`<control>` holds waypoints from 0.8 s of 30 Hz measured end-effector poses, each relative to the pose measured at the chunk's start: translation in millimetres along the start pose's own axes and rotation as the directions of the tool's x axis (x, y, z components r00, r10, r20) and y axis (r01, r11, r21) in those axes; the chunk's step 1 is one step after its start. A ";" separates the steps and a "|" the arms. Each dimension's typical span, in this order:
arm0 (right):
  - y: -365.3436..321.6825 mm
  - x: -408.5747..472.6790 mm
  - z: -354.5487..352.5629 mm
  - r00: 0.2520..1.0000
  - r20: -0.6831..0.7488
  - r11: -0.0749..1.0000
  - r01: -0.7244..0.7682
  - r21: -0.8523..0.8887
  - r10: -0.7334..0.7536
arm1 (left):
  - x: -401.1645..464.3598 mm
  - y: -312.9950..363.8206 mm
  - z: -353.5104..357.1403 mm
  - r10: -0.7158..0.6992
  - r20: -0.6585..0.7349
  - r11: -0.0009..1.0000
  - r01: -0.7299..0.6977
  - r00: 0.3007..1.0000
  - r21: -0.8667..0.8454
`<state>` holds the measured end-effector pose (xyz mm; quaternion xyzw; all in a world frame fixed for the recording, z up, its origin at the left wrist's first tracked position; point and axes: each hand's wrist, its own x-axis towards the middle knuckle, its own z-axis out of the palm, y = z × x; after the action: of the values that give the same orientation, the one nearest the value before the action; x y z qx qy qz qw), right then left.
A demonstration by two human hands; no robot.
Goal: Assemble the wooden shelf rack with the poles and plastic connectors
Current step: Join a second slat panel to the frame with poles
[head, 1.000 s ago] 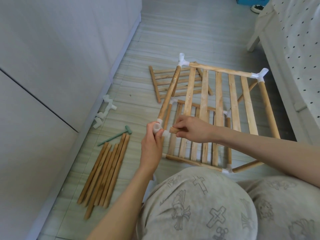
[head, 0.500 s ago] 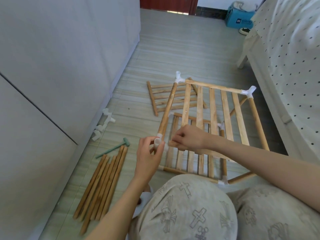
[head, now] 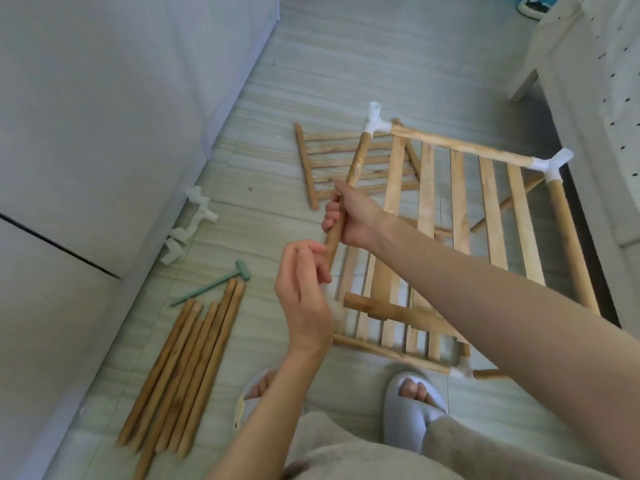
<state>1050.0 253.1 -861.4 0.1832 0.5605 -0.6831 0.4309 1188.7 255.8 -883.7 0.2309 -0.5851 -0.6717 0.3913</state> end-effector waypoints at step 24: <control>10.8 -11.2 0.5 1.000 -0.001 0.999 0.007 -0.045 -0.007 | -0.4 -15.2 -10.4 0.057 0.135 0.980 -0.081 0.989 0.183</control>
<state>1065.0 256.9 -859.7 0.1717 0.5766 -0.6718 0.4321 1193.1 249.9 -900.5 0.2025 -0.6778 -0.6128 0.3523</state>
